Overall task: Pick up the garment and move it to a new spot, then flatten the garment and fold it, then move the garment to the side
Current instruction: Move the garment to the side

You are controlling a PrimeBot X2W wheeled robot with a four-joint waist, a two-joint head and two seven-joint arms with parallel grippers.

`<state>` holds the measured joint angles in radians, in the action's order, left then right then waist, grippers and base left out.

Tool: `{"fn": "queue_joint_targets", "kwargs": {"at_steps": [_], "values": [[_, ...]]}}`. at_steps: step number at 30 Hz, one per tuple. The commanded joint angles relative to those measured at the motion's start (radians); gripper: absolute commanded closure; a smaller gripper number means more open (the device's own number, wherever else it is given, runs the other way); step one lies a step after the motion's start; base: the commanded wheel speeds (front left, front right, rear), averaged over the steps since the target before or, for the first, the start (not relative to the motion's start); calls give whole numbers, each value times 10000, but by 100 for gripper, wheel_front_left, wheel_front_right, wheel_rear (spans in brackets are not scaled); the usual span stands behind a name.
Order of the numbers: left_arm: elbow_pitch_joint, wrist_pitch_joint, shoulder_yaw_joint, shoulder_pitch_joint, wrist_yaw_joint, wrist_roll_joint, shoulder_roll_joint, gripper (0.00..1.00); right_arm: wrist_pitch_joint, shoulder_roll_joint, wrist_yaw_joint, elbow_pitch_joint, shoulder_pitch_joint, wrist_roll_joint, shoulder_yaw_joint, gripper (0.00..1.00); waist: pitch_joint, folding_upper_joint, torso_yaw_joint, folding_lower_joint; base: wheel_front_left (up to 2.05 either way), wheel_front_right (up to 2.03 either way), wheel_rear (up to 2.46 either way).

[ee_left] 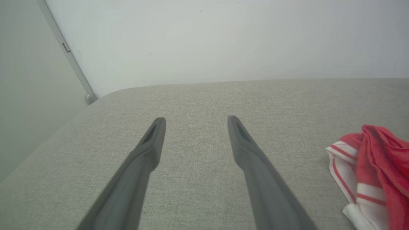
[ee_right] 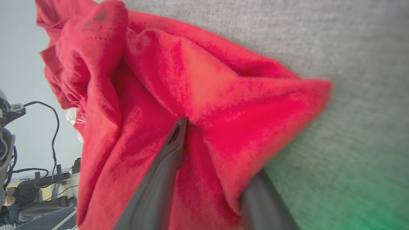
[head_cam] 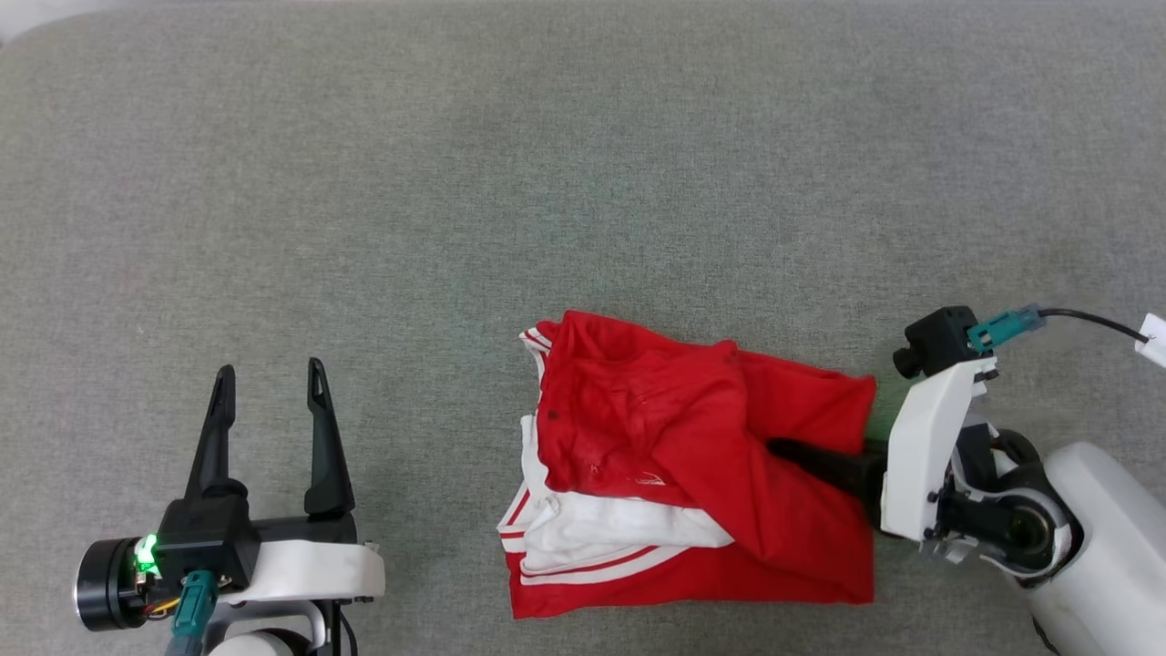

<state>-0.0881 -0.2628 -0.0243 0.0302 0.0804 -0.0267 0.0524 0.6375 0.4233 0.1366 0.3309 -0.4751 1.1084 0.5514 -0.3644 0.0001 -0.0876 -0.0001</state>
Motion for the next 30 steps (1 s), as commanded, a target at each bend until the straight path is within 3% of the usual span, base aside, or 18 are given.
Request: {"fn": "queue_joint_targets", "kwargs": {"at_steps": [1, 11, 23, 30], "values": [[33, -26, -23, -71, 61, -9, -18, 0, 210, -452, -78, 462, 1058, 88, 1059, 100, 103, -1, 3, 1, 0, 0, 0], [-13, -24, -112, -391, 140, -23, -26, 0, -788, 878, -63, -950, -403, 54, 1159, 100, 754, -1, 429, 1, 0, 0, 0], [-191, -24, -632, -465, 100, 44, -19, 0, -519, 2829, -61, -3101, -2329, -847, 1906, 100, 675, -1, 2737, 1, 0, 0, 0], [-315, -24, -783, -169, -54, 168, 132, 0, -440, 3916, -61, -3346, -2712, -1158, 1583, 100, 68, -1, 3726, 1, 0, 0, 0]]}}
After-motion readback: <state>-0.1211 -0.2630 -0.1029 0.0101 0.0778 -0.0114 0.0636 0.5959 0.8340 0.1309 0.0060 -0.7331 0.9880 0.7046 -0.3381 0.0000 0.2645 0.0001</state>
